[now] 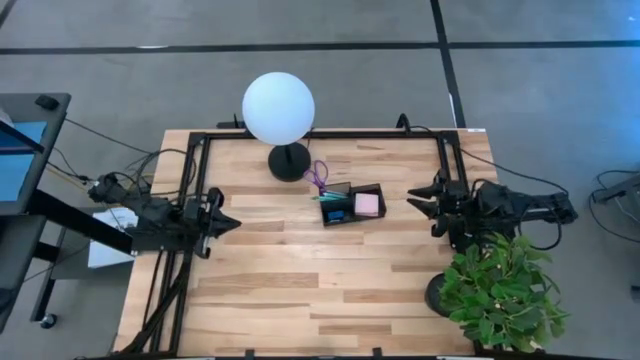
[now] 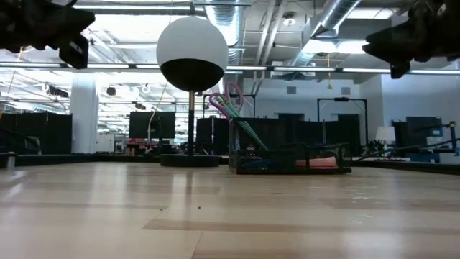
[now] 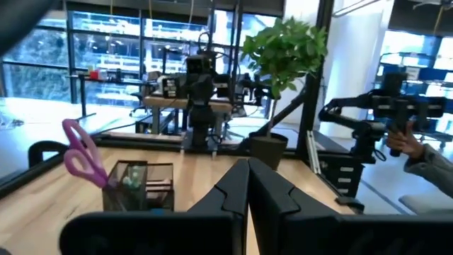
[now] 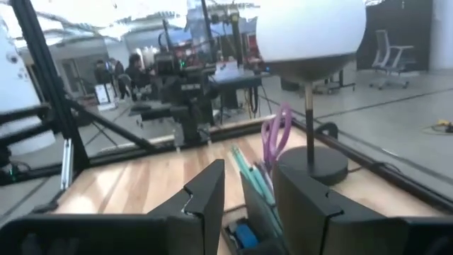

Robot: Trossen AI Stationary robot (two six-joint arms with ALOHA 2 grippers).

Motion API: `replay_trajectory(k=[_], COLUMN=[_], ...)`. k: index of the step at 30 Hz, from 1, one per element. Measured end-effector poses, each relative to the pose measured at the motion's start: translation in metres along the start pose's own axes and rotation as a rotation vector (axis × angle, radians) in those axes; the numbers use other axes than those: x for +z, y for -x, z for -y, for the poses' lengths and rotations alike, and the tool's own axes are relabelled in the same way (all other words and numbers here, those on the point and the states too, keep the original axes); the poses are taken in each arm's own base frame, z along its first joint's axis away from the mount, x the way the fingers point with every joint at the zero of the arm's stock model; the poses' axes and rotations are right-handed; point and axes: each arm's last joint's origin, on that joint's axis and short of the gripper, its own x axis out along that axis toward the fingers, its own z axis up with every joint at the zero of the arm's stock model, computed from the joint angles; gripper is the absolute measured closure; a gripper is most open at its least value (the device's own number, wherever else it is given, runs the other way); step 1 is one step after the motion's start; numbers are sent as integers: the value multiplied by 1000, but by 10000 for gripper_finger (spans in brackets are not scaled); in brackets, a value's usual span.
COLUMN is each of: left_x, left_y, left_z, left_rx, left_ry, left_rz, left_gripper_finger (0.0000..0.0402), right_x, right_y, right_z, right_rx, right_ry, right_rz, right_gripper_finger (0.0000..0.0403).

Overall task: Pick and place office supplies into organizer
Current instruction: Return to Home Position

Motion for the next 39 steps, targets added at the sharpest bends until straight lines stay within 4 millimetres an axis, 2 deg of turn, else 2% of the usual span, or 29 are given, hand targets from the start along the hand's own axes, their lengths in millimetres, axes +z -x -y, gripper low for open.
replay_trajectory(k=[4,11,20,26,31,39], left_x=[2,2,-4,-12,-19,-21], left_y=[-1,-2,-2,-1,0,-1], left_z=[-2,-5,-5,-6,-7,-6], left_rx=[12,24,-20,-11,1,-6], left_ry=[-2,-12,-13,-20,62,52], left_rz=[17,19,-42,-120,-209,-240], left_gripper_finger=[401,401,401,401,401,401], right_x=[-1,-31,-34,-36,-36,-36], right_y=[-3,-10,-11,-11,-11,-11], right_z=[-1,0,2,2,2,2], right_rx=[3,14,-33,-31,-31,-30], right_ry=[15,15,72,40,40,40], right_rz=[28,69,37,21,20,20], right_gripper_finger=[290,290,290,290,290,290])
